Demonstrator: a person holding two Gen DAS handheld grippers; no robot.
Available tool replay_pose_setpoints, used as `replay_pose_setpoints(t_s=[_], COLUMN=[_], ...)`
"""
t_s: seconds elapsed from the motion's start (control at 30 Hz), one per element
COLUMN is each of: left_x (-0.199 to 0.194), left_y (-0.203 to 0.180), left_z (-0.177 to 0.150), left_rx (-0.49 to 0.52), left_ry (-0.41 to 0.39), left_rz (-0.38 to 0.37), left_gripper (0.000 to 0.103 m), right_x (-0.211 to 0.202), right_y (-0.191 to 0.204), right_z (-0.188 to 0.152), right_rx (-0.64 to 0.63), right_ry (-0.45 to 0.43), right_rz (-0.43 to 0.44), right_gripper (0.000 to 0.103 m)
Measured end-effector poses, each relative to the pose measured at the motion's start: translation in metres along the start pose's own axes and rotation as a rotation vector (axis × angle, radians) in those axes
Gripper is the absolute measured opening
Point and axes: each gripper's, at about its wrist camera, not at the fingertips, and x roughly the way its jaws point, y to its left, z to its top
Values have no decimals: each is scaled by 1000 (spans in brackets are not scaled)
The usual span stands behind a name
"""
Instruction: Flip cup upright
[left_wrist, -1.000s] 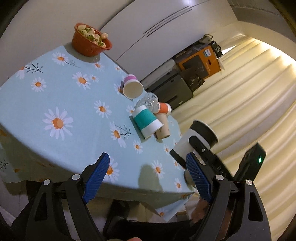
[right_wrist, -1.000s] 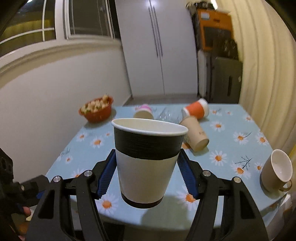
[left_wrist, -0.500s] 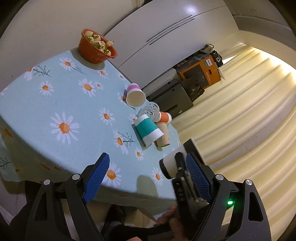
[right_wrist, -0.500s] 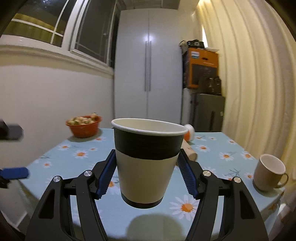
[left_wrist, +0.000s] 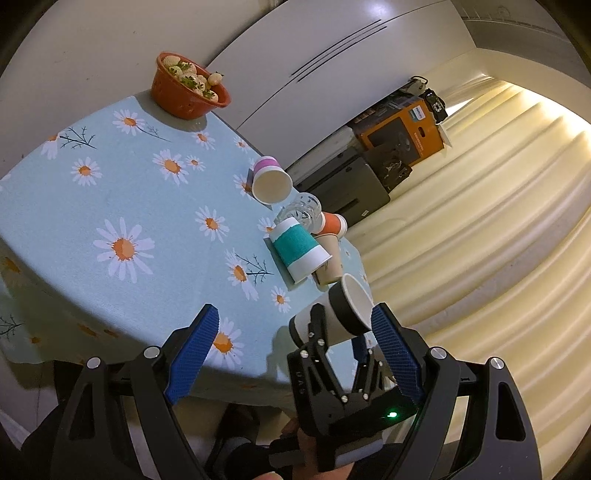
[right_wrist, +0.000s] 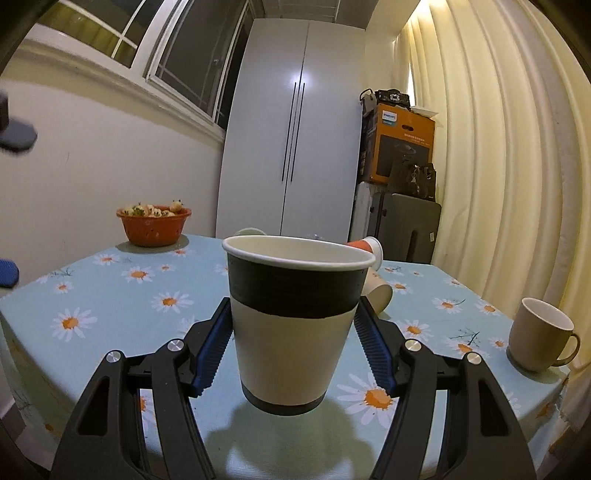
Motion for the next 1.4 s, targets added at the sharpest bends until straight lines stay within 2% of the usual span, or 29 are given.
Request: replay_pose_setpoints(t_s=[0.37, 0.5, 0.73, 0.83, 1.0, 1.1, 1.27, 1.4], left_x=[1, 0, -1, -3, -7, -11, -20, -20], left_y=[2, 2, -1, -3, -9, -14, -24, -37], left_z=[0, 0, -2, -2, -4, -7, -11, -17], left_rx=[4, 1, 18, 31, 69, 98, 164, 237], left_ry=[7, 7, -3, -14, -40, -57, -88, -72], left_rz=[7, 3, 13, 24, 51, 68, 87, 104], left_gripper=[83, 83, 83, 83, 83, 83, 83, 83], right_x=[10, 13, 2, -5, -30, -56, -95, -124], right_y=[6, 4, -1, -8, -23, -37, -78, -110], right_z=[-15, -18, -8, -2, 17, 36, 57, 73], right_rx=[-19, 3, 26, 52, 92, 111, 212, 240], right_ry=[56, 90, 82, 106, 117, 84, 70, 41], right_rz=[22, 37, 49, 77, 136, 151, 172, 209], right_gripper=[67, 73, 85, 86, 86, 89, 92, 94])
